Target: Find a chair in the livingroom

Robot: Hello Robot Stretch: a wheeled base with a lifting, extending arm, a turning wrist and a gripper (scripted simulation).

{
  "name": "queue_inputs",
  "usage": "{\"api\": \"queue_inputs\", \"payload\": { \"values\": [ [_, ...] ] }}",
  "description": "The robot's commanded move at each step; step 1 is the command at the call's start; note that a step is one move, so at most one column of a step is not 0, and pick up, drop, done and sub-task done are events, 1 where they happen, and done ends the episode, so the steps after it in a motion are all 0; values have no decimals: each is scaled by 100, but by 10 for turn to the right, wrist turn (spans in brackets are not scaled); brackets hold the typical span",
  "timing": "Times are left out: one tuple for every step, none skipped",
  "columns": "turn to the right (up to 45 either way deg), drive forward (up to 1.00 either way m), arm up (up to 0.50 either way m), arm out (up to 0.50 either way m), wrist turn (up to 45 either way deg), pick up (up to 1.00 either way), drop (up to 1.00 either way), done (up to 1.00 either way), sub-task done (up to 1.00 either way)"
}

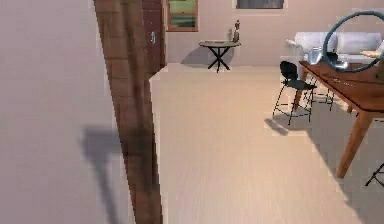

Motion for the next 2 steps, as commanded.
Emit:
{"api": "queue_inputs", "payload": {
  "values": [
    [330,0,0,0,0,0,0,0,0],
    [0,70,0,0,0,0,0,0,0]
  ]
}}
